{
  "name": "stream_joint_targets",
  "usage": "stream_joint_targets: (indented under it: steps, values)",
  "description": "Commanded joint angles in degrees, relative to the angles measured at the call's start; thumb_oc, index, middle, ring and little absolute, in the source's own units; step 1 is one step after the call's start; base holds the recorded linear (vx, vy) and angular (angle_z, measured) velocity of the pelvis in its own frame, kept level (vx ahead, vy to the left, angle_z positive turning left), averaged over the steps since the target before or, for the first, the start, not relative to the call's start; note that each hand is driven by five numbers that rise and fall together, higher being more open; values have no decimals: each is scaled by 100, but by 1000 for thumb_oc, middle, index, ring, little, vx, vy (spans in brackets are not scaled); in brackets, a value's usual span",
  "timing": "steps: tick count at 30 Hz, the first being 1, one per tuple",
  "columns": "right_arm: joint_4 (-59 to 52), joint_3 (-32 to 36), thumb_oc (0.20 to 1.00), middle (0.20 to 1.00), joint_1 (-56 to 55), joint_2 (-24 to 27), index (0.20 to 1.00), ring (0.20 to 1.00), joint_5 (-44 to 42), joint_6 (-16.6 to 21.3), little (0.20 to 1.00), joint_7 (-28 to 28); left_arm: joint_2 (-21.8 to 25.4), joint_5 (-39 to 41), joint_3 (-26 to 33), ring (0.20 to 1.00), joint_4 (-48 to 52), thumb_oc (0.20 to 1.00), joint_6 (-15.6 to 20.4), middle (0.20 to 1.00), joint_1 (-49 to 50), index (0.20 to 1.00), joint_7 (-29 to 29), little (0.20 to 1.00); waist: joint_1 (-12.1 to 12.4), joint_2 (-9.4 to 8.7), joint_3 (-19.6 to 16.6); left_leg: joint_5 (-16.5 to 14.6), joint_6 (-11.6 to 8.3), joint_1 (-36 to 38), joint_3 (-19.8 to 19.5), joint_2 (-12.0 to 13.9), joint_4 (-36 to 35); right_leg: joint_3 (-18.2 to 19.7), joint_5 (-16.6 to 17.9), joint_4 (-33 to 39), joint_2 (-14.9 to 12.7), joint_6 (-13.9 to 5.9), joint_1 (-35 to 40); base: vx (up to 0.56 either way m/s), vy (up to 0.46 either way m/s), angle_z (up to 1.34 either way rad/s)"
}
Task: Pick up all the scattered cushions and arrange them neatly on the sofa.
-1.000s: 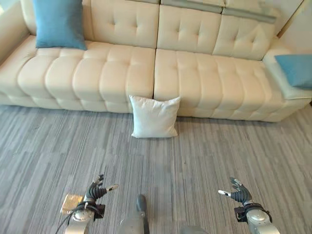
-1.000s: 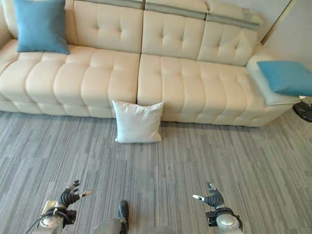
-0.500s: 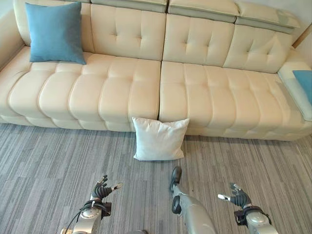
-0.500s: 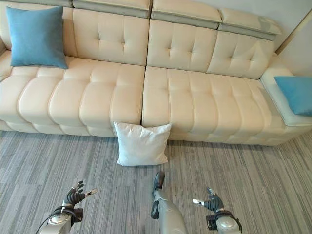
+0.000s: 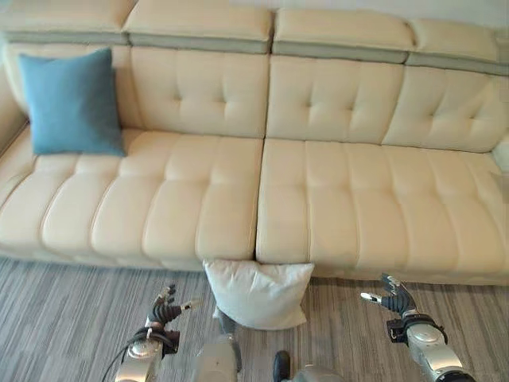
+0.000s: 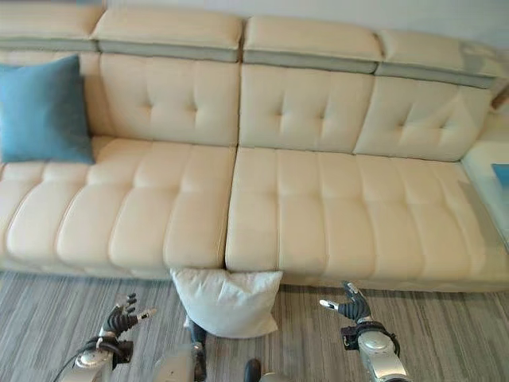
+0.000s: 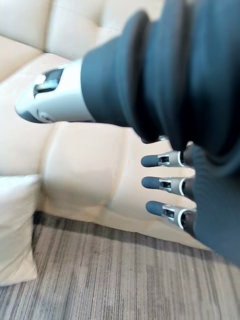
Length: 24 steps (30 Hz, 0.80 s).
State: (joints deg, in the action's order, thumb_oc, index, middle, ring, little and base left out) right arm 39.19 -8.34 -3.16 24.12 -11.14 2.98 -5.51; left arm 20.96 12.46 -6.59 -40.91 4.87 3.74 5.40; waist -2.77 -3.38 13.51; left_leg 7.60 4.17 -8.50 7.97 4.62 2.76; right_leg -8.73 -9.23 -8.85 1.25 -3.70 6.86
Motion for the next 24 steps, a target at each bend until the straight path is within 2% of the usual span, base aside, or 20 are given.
stream_joint_targets:
  steps: [1, 8, 13, 16, 19, 22, 24]
  values:
    - [-13, 157, 1000, 1000, 155, 209, 1000, 1000, 127, 80, 1000, -66, 150, -6, 165, 1000, -6, 1000, 157, 1000, -39, 1000, -14, 1000, 120, -223, -277, -1118, -697, 857, 117, -236, 104, 65, 771, 460, -527, -139, -742, 71, 107, -11]
    - [-124, 113, 1000, 1000, 175, 166, 1000, 1000, 161, 32, 1000, -18, 227, -6, 250, 1000, 31, 1000, 152, 1000, -27, 1000, 20, 1000, 154, -167, -390, -1217, -567, 1173, 222, -305, -36, 188, 777, 485, -599, -220, -627, 20, 56, -16]
    - [-132, 56, 1000, 1000, 156, 165, 1000, 1000, 236, 14, 1000, 20, 174, 3, 248, 1000, 4, 1000, 156, 1000, 32, 1000, 19, 1000, 159, -115, -411, -1184, -560, 1238, 139, -314, -130, 201, 714, 482, -596, -193, -587, -41, -44, -4]
    - [-136, 41, 1000, 1000, 190, 147, 1000, 1000, 207, 48, 1000, -19, 155, 72, 229, 1000, 12, 1000, 170, 1000, 10, 1000, 41, 1000, 177, -98, -348, -1120, -636, 1137, 98, -299, -107, 161, 710, 595, -578, -162, -597, -107, -124, 16]
    - [76, 39, 1000, 1000, 425, 228, 1000, 1000, 128, 86, 1000, -168, 181, 230, 196, 1000, 77, 1000, 221, 1000, -160, 1000, 58, 1000, 221, -79, -137, -964, -846, 415, -96, -356, 458, -30, 777, 791, -640, -82, -709, -267, -129, 61]
    - [174, 20, 1000, 1000, 549, 278, 1000, 1000, 159, 59, 1000, -219, 186, 233, 153, 1000, 72, 1000, 232, 1000, -203, 1000, 39, 1000, 191, -33, -157, -1167, -874, 391, -352, -416, 691, -130, 851, 764, -756, -59, -829, -78, 28, 72]
    - [234, 0, 1000, 1000, 587, 257, 1000, 1000, 191, 51, 1000, -227, 189, 219, 148, 1000, 30, 1000, 244, 1000, -213, 1000, 49, 1000, 148, 42, -199, -1244, -854, 619, -390, -382, 493, -145, 866, 737, -767, -83, -889, -2, 95, 28]
